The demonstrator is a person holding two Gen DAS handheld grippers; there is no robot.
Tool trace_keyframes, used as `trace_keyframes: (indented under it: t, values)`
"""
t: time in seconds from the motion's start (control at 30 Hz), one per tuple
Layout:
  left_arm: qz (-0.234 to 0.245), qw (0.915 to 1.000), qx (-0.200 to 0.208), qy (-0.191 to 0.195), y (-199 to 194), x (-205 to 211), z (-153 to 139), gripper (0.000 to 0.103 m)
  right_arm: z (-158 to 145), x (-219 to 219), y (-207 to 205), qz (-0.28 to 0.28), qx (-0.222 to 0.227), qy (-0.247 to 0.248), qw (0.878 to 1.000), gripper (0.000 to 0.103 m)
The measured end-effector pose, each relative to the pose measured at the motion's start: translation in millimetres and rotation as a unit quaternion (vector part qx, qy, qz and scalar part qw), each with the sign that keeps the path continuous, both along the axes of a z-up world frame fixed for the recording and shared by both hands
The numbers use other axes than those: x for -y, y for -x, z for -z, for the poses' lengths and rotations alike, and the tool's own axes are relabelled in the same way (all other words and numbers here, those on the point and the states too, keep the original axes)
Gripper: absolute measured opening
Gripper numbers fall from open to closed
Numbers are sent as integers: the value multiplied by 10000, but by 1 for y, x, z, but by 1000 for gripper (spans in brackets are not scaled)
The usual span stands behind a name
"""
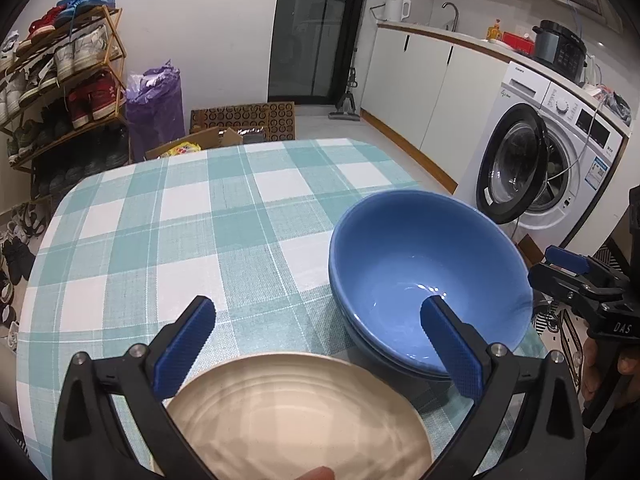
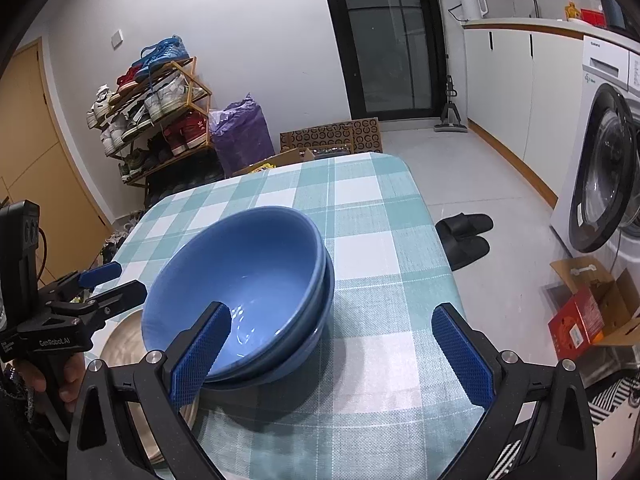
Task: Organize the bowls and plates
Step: 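Close both grippers on opposite rims of the stacked blue bowls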
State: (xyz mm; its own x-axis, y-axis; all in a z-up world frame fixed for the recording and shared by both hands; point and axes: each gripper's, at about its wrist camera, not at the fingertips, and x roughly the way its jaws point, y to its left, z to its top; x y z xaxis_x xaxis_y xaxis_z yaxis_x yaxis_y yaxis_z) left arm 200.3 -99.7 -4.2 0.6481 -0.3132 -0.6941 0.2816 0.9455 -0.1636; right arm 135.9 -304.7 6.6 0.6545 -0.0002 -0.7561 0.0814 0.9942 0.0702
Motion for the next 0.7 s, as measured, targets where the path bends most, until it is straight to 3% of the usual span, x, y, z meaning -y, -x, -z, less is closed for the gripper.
trace_keyframes:
  t: [0.37,0.7]
  values:
    - [-54,9986,-394,346,-9,-5,12,103,14,3,-5,76,-167,-9,9998,102]
    - [-37,9968,-546,580,-20,-5,17,99,22,11,-13,144,-301,-315,9989,102]
